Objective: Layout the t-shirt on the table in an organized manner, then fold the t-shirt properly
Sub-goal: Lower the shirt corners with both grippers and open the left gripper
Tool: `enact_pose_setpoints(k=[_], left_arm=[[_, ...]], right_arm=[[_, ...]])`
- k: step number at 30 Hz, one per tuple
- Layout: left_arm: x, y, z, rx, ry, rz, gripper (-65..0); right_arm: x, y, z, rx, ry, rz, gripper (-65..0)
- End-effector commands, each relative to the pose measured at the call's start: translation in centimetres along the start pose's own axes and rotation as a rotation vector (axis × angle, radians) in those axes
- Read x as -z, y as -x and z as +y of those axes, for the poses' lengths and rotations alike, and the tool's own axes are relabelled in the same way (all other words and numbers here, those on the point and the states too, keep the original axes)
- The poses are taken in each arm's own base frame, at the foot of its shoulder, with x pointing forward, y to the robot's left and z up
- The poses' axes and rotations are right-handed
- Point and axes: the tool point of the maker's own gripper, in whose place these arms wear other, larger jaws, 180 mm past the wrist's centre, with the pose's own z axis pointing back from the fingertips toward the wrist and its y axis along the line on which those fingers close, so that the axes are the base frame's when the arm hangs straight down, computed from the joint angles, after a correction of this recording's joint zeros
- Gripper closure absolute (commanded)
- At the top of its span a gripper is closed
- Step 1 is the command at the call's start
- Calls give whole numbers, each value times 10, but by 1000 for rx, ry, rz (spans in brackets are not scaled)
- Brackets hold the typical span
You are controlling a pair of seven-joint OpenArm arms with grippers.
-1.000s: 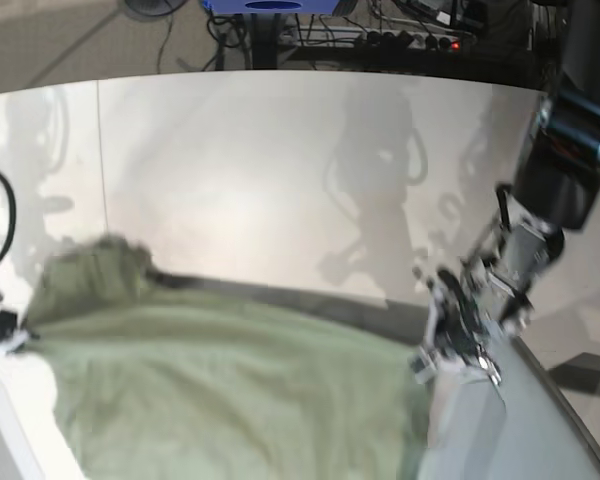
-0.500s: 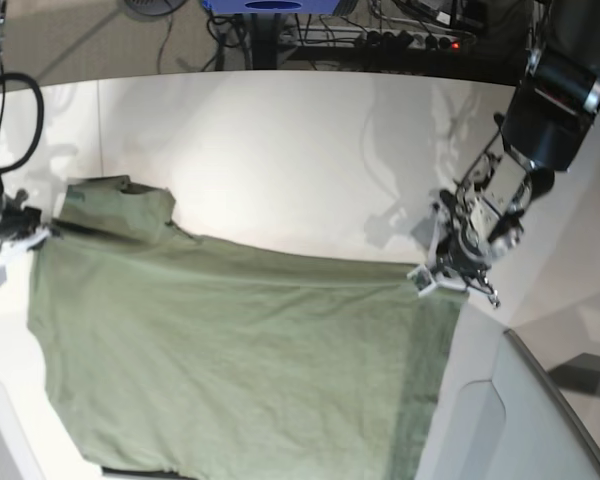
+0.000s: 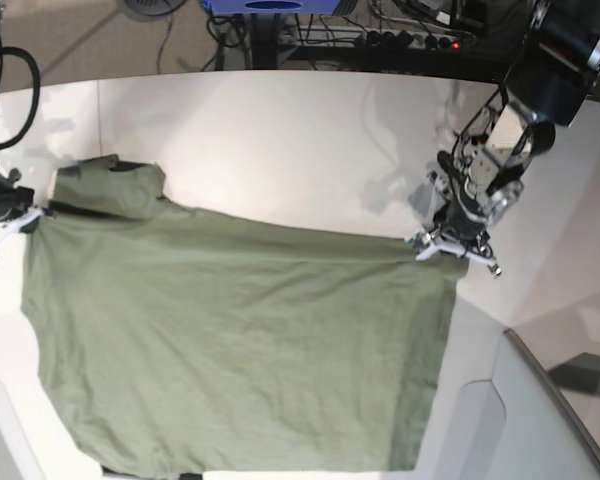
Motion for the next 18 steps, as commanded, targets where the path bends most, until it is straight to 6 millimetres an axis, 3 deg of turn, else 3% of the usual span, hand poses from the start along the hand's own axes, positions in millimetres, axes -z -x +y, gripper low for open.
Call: enact_pose_setpoints(k=[1, 6, 11, 18], left_arm=[[-4, 14, -7, -12, 36, 38, 0], [-13, 31, -6, -70, 16, 61, 0], [-16, 40, -17, -73, 33, 79, 0], [-19, 47, -33, -74, 60, 91, 0]], right_arm=[[-5, -17, -6, -12, 7, -44, 0], [-5, -12, -5, -14, 5, -4, 0], [-11, -16, 10, -30, -18, -12, 0], [-20, -12, -1, 47, -1, -10, 0]])
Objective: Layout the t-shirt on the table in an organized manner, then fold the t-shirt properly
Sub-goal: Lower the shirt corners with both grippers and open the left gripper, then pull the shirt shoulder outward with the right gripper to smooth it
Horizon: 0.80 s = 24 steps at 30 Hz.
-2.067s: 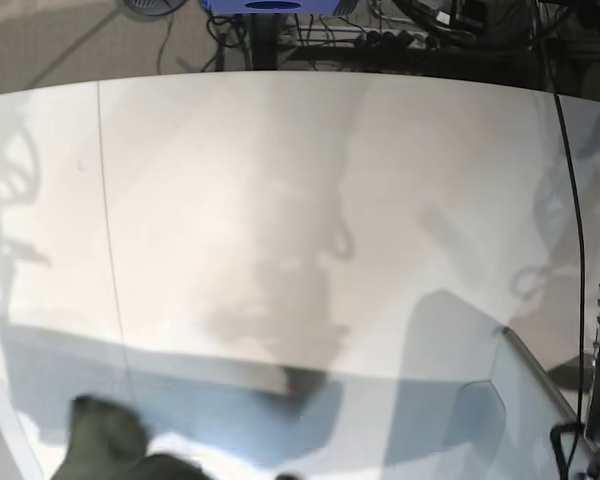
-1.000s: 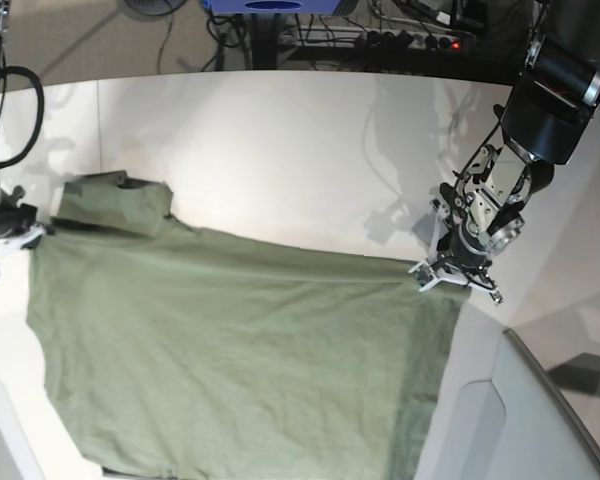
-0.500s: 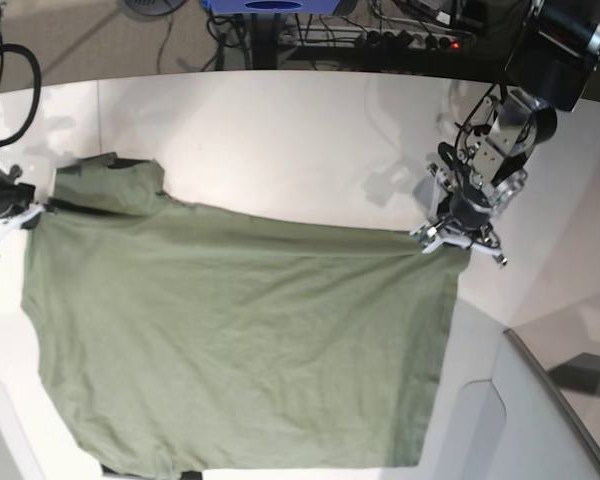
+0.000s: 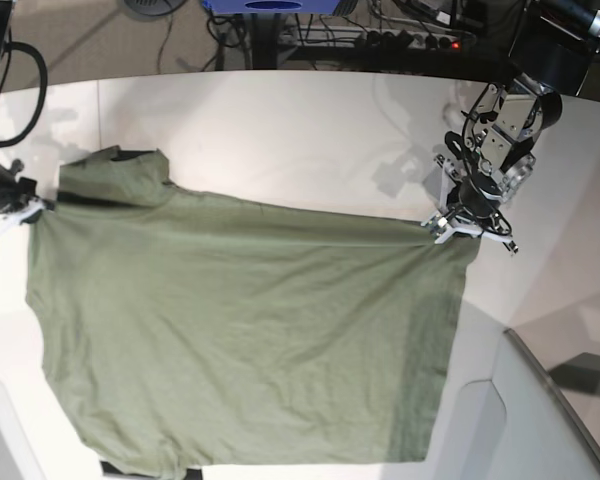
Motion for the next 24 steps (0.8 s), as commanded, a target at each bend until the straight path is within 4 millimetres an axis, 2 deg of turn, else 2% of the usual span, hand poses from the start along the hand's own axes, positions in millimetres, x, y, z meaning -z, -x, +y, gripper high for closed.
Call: enact_pose_setpoints(k=[1, 8, 13, 16, 19, 21, 22, 24], left_arm=[[-4, 22, -17, 12, 65, 76, 0], [-4, 22, -20, 16, 71, 76, 0], [-4, 26, -17, 19, 64, 112, 0], [-8, 17, -11, 25, 45, 124, -8], [-14, -3, 2, 24, 9, 87, -235], [-19, -12, 9, 26, -9, 87, -362], [-22, -17, 12, 29, -17, 80, -406], [-28, -30, 19, 29, -37, 60, -495]], right_arm=[[-6, -18, -6, -13, 9, -49, 0], [-5, -7, -10, -8, 16, -30, 0], [-6, -9, -10, 0, 15, -34, -3], [-6, -11, -9, -4, 13, -39, -59], [-7, -13, -9, -3, 13, -43, -224], [-9, -18, -5, -10, 7, -63, -335], [-11, -22, -3, -17, 4, -75, -368], [-20, -30, -3, -25, 5, -109, -374]])
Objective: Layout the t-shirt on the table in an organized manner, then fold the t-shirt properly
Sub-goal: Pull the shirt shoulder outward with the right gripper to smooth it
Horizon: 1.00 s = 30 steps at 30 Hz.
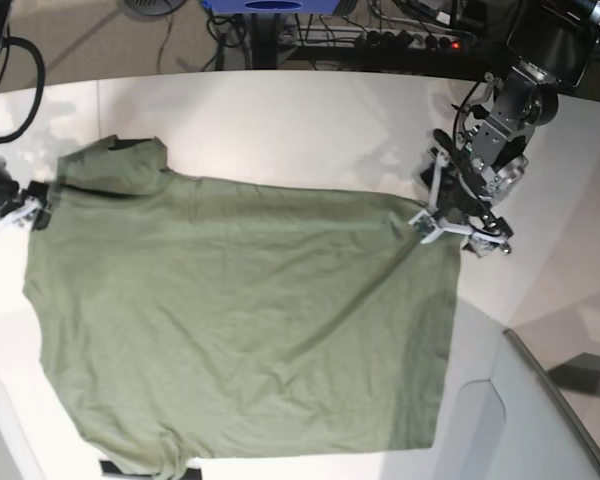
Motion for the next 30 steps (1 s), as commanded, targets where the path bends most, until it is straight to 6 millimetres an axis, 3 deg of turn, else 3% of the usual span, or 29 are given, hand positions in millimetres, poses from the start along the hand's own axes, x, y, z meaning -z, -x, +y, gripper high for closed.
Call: enact_pose_setpoints(k=[1, 5, 9, 12, 15, 17, 20, 24, 30], left_arm=[[-5, -10, 15, 4, -38, -28, -525], [-18, -26, 46, -51, -113, -72, -564], [-31, -42, 66, -94, -170, -122, -564], [-38, -41, 66, -113, -176, -134, -563], [-46, -42, 51, -113, -154, -148, -559], [-51, -43, 35, -123, -127, -155, -499], [-50, -41, 20, -139, -98, -149, -319], [-52, -47, 12, -157, -84, -160, 0], [-52, -36, 13, -209, -99, -132, 0]], right_arm=[[-13, -26, -7, 0, 11, -86, -371], [-49, -44, -1, 14, 20, -205, -372], [-72, -33, 25, -39, -14, -176, -371], [-73, -14, 42, -19, -45, -136, -368], [-66, 1, 51, 24, -67, -107, -330], [-61, 12, 56, 56, -80, -83, -212], [-50, 27, 69, 64, -112, -41, -21], [-32, 39, 75, 83, -133, 15, -8], [-11, 56, 71, 143, -133, 86, -2]])
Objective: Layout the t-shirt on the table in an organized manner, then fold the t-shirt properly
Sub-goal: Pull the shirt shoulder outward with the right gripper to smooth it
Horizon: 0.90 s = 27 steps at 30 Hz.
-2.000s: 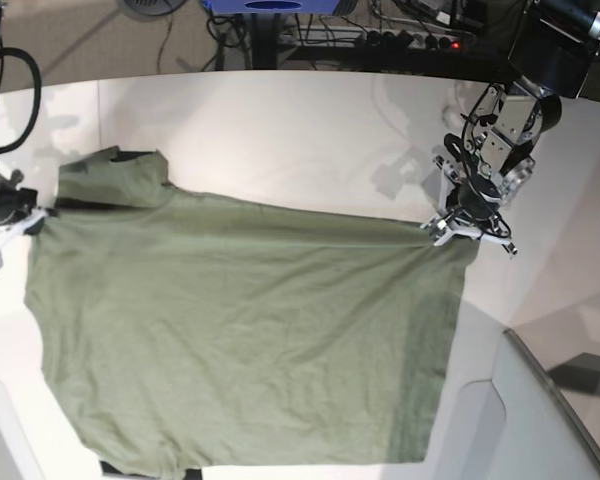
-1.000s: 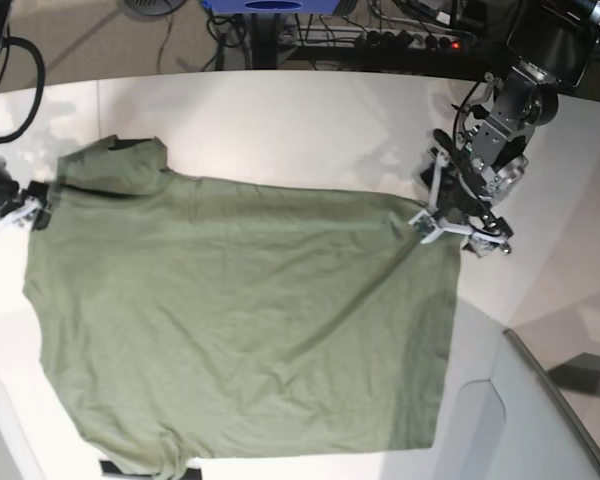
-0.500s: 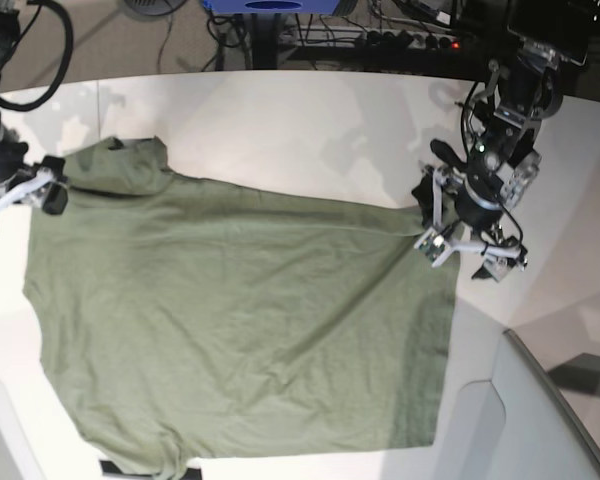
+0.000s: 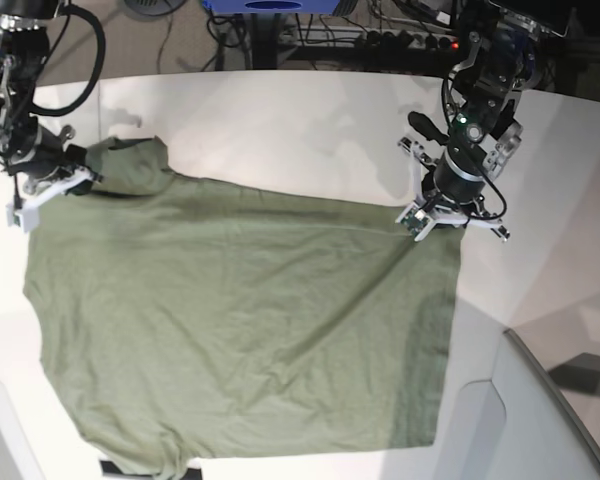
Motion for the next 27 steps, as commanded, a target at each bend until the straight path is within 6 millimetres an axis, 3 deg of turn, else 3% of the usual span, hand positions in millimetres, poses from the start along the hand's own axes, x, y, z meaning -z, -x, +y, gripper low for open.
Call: enact_pose_setpoints(k=[1, 9, 14, 18, 22, 27], left_arm=[[-3, 0, 17, -16, -51, -8, 0], [-14, 42, 44, -100, -129, 81, 0], [-16, 50, 44, -108, -132, 97, 0], [-17, 52, 49, -115, -143, 101, 0], [-16, 50, 52, -117, -150, 96, 0], [-15, 48, 52, -118, -151, 91, 0]], right_arm=[[-1, -7, -3, -3, -1, -19, -2], [5, 27, -20, 51, 31, 63, -2], [-1, 58, -29, 93, 67, 108, -2], [-11, 70, -36, 115, 101, 85, -2], [-31, 63, -26, 92, 102, 27, -2], [-50, 19, -6, 61, 96, -103, -2]])
